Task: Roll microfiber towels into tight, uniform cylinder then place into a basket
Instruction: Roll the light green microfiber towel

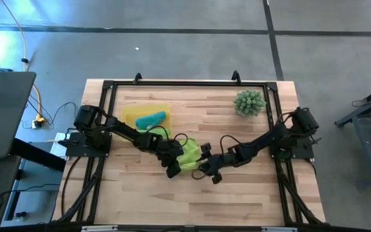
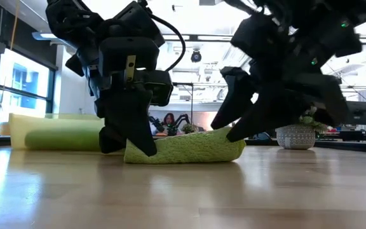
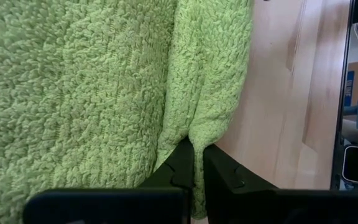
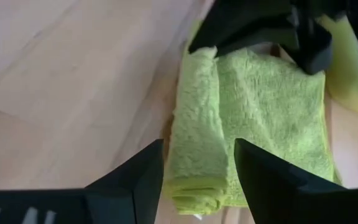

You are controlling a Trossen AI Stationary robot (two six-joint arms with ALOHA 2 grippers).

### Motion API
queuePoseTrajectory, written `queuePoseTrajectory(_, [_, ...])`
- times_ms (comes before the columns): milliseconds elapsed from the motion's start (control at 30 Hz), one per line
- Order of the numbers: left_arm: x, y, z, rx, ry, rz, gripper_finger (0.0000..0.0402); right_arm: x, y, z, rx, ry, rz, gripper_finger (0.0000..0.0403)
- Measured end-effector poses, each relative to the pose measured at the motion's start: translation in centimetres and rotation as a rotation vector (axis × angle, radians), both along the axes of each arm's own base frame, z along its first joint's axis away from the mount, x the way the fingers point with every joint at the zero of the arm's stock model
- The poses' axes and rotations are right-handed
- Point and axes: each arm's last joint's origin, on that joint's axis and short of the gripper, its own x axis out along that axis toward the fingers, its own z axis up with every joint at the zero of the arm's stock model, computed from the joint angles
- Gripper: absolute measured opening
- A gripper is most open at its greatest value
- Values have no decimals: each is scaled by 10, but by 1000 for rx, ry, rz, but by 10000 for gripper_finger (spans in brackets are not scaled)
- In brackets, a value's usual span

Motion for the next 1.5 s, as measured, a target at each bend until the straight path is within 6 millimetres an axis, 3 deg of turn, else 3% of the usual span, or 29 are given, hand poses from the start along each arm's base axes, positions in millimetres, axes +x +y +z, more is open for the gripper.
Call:
queuePoseTrajectory(133, [0,0,0,3,-2,-4,6,1,-6,1,19,10,-17,188])
queuePoseTrajectory(400, [0,0,0,11,-7,-14,6,-3,10,19,178,-47,51,188])
queuePoseTrajectory(733, [1,2,0,8,-12,-10,6,5,-4,-16,130,43,-37,188])
queuePoseTrajectory(967, [1,2,0,6,-12,-11,14,9,-13,-15,87,11,-62,188])
queuePoseTrajectory(1200, [1,2,1,6,-13,-11,14,11,-15,-28,80,48,-48,187])
queuePoseTrajectory(1333, [1,2,1,2,-14,-13,14,11,-15,-34,79,64,-56,166])
queuePoseTrajectory(1500, [4,2,4,-22,-23,-31,15,10,-16,-36,91,88,-81,103])
